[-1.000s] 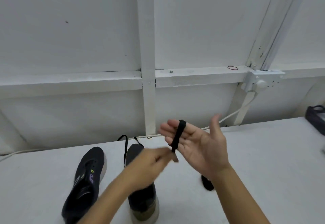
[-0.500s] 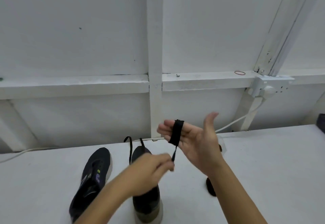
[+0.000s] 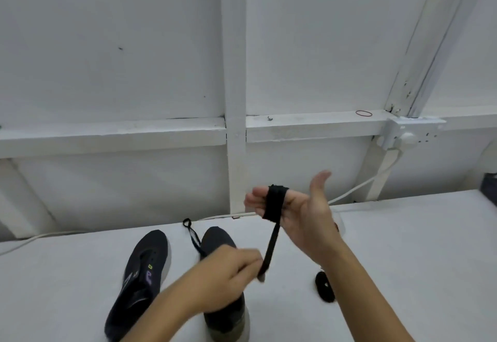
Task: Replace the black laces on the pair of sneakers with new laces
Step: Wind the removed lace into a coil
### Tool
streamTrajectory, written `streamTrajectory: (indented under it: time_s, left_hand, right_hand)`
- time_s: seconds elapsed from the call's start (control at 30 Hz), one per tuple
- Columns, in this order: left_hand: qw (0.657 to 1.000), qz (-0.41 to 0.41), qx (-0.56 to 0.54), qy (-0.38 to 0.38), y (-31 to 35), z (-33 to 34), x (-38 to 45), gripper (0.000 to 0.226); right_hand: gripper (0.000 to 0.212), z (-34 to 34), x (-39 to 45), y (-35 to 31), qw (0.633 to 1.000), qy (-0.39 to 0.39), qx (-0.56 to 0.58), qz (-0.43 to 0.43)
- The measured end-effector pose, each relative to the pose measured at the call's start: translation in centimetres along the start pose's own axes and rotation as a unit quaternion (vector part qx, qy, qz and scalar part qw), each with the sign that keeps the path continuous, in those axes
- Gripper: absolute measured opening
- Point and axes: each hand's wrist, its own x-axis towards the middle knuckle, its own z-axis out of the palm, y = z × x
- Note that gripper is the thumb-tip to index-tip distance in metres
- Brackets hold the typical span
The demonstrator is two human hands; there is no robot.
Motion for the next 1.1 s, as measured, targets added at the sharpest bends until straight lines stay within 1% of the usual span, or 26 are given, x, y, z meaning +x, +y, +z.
streamTrajectory:
  time_s: [0.03, 0.07, 0.13, 0.17, 0.2, 0.23, 0.3, 0.33, 0.4, 0.47, 0.5, 0.53, 0.57, 0.63, 0.67, 0.7, 0.73, 0.77, 0.8, 0.83, 0.87, 0.9, 0.93, 1.0, 1.03, 1.1]
  left_hand:
    - [1.000, 0.005, 0.011, -0.018, 0.9, -0.4, -0.7, 0.031]
    - [1.000, 0.006, 0.017, -0.021, 1.8, -1.5, -1.1, 0.034]
    - [0.999, 0.003, 0.013, 0.037, 2.6, -4.5, -1.0, 0.042]
    - [0.998, 0.001, 0.009, 0.068, 2.9, -6.2, -0.5, 0.043]
    - [0.996, 0.002, 0.005, 0.093, 3.0, -7.7, 0.1, 0.043]
    - [0.993, 0.002, -0.005, 0.114, 2.9, -8.6, 0.8, 0.040]
    - [0.991, -0.008, -0.030, 0.134, 1.4, -8.2, 2.2, 0.036]
    - [0.990, -0.020, -0.046, 0.132, 0.5, -7.1, 2.7, 0.036]
    - [0.991, -0.030, -0.053, 0.115, -0.8, -3.8, 2.6, 0.027]
    - [0.996, -0.024, -0.004, 0.081, -0.4, -0.6, 1.2, 0.028]
    - [0.998, -0.014, 0.024, 0.058, 0.6, 0.4, 0.2, 0.029]
    - [0.998, -0.005, 0.053, 0.032, 1.4, 0.9, -0.5, 0.031]
    - [0.997, 0.000, 0.072, 0.014, 2.2, 0.7, -1.1, 0.031]
    - [0.996, 0.015, 0.084, 0.008, 3.1, -1.5, -1.0, 0.028]
    - [0.996, 0.016, 0.083, 0.012, 3.3, -3.1, -0.7, 0.024]
    - [0.997, 0.014, 0.069, 0.019, 3.1, -4.6, -0.2, 0.022]
    - [0.999, 0.010, 0.044, 0.028, 2.8, -6.0, 0.4, 0.022]
    - [0.999, 0.005, 0.015, 0.040, 2.1, -6.7, 1.2, 0.022]
    - [0.999, -0.004, -0.010, 0.047, 1.6, -7.0, 1.7, 0.020]
    - [0.998, -0.011, -0.023, 0.051, 1.0, -6.7, 2.1, 0.022]
    - [0.998, -0.020, -0.023, 0.054, 0.5, -5.9, 2.3, 0.032]
    - [0.998, -0.028, -0.023, 0.048, 0.2, -4.8, 2.1, 0.040]
    - [0.998, -0.036, -0.026, 0.036, -0.2, -3.5, 1.8, 0.038]
    - [0.999, -0.041, 0.000, -0.009, -0.1, -1.9, 0.5, 0.023]
    - [0.998, -0.037, 0.023, -0.040, 0.6, -1.6, -0.2, 0.023]
    - [0.993, -0.027, 0.063, -0.097, 2.5, -2.1, -1.6, 0.024]
  right_hand:
    - [0.128, -0.6, -0.1, 0.7, 0.998, -0.007, -0.059, 0.010]
    - [0.132, -1.2, -0.5, 1.6, 0.994, -0.027, -0.101, 0.022]
    - [0.134, -1.2, -1.6, 3.0, 0.983, -0.100, -0.136, 0.073]
    - [0.130, -0.4, -1.7, 3.2, 0.977, -0.133, -0.129, 0.109]
    - [0.125, 0.6, -1.6, 3.0, 0.974, -0.146, -0.106, 0.139]
    - [0.121, 1.2, -1.8, 2.6, 0.974, -0.163, -0.060, 0.145]
    - [0.117, 2.4, -2.5, 1.2, 0.976, -0.184, 0.053, 0.102]
    - [0.118, 2.9, -2.5, 0.4, 0.981, -0.154, 0.099, 0.062]
    - [0.121, 2.7, -2.0, -0.6, 0.983, -0.057, 0.177, -0.002]
    - [0.120, 1.3, -0.7, -0.4, 0.983, 0.012, 0.179, -0.029]
    - [0.120, 0.8, -0.2, 0.1, 0.990, 0.030, 0.137, -0.022]
    - [0.121, 0.1, 0.2, 1.0, 0.997, 0.036, 0.069, -0.002]
    - [0.124, -0.4, 0.2, 2.1, 0.999, 0.026, -0.002, 0.019]
    - [0.129, -0.7, -1.0, 4.1, 0.991, -0.029, -0.123, 0.048]
    - [0.129, -0.5, -1.5, 4.8, 0.983, -0.073, -0.154, 0.066]
    - [0.128, -0.1, -1.7, 5.1, 0.977, -0.118, -0.154, 0.094]
    - [0.124, 0.5, -1.7, 5.0, 0.974, -0.139, -0.131, 0.124]
    - [0.121, 1.2, -1.9, 4.4, 0.975, -0.149, -0.090, 0.138]
    - [0.119, 1.8, -2.2, 3.5, 0.978, -0.158, -0.021, 0.131]
    - [0.118, 2.3, -2.7, 2.4, 0.983, -0.147, 0.044, 0.098]
    - [0.118, 2.5, -2.8, 1.4, 0.988, -0.107, 0.100, 0.057]
    - [0.117, 2.4, -2.6, 0.8, 0.988, -0.056, 0.139, 0.020]
    - [0.117, 1.8, -2.2, 0.5, 0.990, -0.011, 0.142, -0.008]
    - [0.120, 0.6, -0.9, 1.2, 0.997, 0.043, 0.067, -0.019]
    - [0.121, 0.3, -0.4, 1.8, 0.998, 0.052, 0.024, -0.011]
    - [0.126, -0.1, -0.2, 3.7, 0.998, 0.044, -0.032, 0.019]
